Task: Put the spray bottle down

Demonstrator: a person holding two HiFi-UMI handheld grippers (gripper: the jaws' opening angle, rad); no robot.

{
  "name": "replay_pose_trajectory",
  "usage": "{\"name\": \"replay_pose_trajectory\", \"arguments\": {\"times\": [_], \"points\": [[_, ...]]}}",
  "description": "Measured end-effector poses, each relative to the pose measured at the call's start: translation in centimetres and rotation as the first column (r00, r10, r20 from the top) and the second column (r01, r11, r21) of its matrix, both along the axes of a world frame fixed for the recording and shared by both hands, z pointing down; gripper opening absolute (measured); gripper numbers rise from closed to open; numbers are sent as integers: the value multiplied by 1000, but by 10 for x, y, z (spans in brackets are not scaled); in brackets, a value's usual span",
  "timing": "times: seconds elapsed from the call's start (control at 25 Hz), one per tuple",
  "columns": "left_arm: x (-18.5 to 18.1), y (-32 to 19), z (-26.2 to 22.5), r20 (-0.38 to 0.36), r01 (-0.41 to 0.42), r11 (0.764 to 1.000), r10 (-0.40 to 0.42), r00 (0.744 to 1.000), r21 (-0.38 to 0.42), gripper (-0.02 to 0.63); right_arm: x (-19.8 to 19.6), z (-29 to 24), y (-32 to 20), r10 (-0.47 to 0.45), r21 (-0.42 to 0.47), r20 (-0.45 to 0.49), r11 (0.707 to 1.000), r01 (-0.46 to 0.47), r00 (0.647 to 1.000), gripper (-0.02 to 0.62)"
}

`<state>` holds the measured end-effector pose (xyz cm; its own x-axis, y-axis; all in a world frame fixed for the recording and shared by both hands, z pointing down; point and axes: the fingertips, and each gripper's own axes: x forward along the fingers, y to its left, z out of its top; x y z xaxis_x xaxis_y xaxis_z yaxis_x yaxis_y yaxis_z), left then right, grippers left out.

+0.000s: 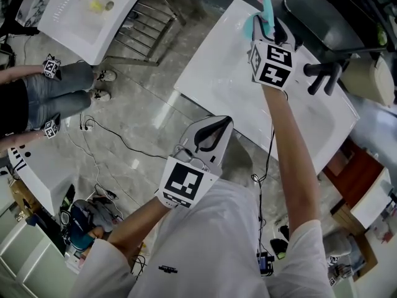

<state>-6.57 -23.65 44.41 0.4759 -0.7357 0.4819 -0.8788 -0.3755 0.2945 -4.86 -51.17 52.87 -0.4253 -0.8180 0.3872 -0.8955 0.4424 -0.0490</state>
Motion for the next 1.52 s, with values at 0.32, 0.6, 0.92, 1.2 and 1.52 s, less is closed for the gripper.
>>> {"name": "replay_pose_trajectory", "arguments": {"times": [0.32, 0.6, 0.92, 1.2, 1.52], "points": [[5, 8, -7, -5, -13, 1000, 13, 1000, 17, 3, 9, -31, 34, 0, 17, 58, 1000, -1, 998, 170], [11, 21, -23, -1, -23, 998, 23, 1000, 57, 3, 41, -66, 91, 9, 39, 93, 999, -13, 996, 87], [13, 41, -47, -4, -21, 995, 21, 1000, 100, 3, 77, -122, 161, -10, 106, 58, 994, 4, 998, 21], [15, 56, -73, 13, -26, 988, 24, 1000, 153, 3, 113, -159, 220, 0, 131, 62, 991, -8, 998, 20], [20, 67, -97, 23, -32, 978, 28, 999, 207, 3, 150, -175, 277, 19, 130, 43, 991, -24, 999, 20]]}}
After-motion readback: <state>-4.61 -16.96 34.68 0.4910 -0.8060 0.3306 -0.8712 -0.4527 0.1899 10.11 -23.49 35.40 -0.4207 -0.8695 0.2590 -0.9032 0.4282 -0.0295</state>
